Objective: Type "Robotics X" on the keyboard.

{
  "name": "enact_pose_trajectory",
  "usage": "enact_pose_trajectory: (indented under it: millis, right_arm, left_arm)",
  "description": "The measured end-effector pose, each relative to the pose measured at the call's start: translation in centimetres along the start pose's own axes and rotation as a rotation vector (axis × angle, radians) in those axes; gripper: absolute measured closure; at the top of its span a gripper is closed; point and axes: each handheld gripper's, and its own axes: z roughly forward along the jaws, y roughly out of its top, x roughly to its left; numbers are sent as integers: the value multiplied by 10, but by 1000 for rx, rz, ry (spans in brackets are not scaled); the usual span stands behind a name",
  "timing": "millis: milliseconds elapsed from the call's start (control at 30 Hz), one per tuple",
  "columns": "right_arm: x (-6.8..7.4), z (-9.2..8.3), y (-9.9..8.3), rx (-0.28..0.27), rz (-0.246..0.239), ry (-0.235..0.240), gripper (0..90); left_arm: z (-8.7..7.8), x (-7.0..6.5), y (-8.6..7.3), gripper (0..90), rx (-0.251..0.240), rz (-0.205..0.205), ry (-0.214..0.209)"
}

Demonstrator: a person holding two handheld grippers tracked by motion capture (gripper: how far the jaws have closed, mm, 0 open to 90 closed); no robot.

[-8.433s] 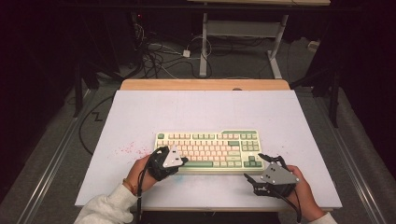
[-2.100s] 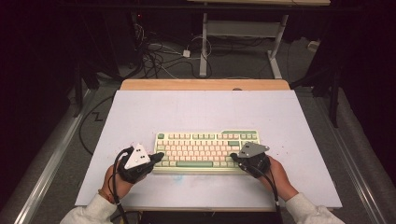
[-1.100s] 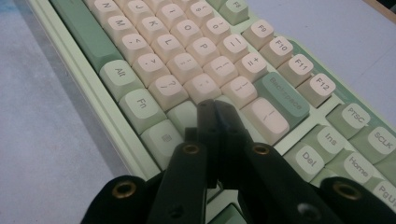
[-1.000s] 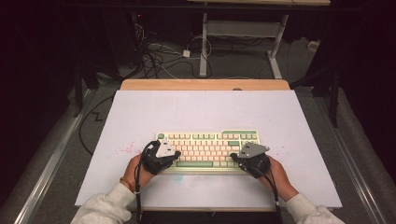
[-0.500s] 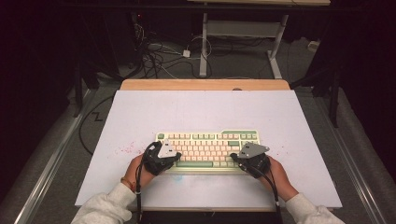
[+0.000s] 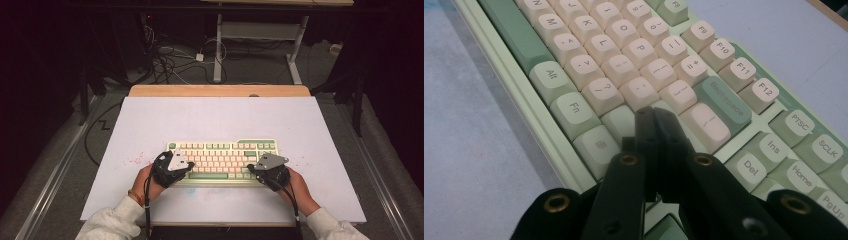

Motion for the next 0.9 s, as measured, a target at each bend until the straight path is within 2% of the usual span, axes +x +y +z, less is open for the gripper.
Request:
enact_pose_trajectory:
  millis: [333, 433, 467, 600, 633, 700, 767, 800, 833, 900]
  right_arm:
    - [-2, -12, 5, -51, 11, -16, 874]
    - [-4, -15, 5, -68, 12, -18, 837]
    - [-4, -15, 5, -73, 18, -20, 823]
    - [-5, -18, 6, -105, 17, -20, 734]
    - [-5, -19, 6, -115, 11, -16, 697]
    - [-4, -19, 6, -125, 15, -24, 670]
    - [-4, -19, 6, -129, 13, -25, 597]
    - [-4, -19, 6, -131, 15, -26, 590]
    - [-4, -19, 6, -134, 21, -23, 578]
    - [-4, -19, 6, -139, 31, -27, 477]
  left_arm:
    - [-4, 0, 1, 872, -31, 7, 34]
    - [-5, 1, 0, 871, -43, 6, 39]
    - [-5, 1, 0, 840, -48, 3, 37]
    - [-6, 2, -1, 831, -69, -5, 39]
    - [-6, 2, -1, 778, -72, -3, 44]
    - [-7, 2, -1, 770, -83, -9, 52]
    - [-7, 2, -1, 688, -89, -8, 64]
    - [-7, 1, -1, 657, -91, -5, 75]
    - [-7, 1, -1, 655, -93, -2, 73]
    - [-7, 0, 0, 582, -95, 4, 85]
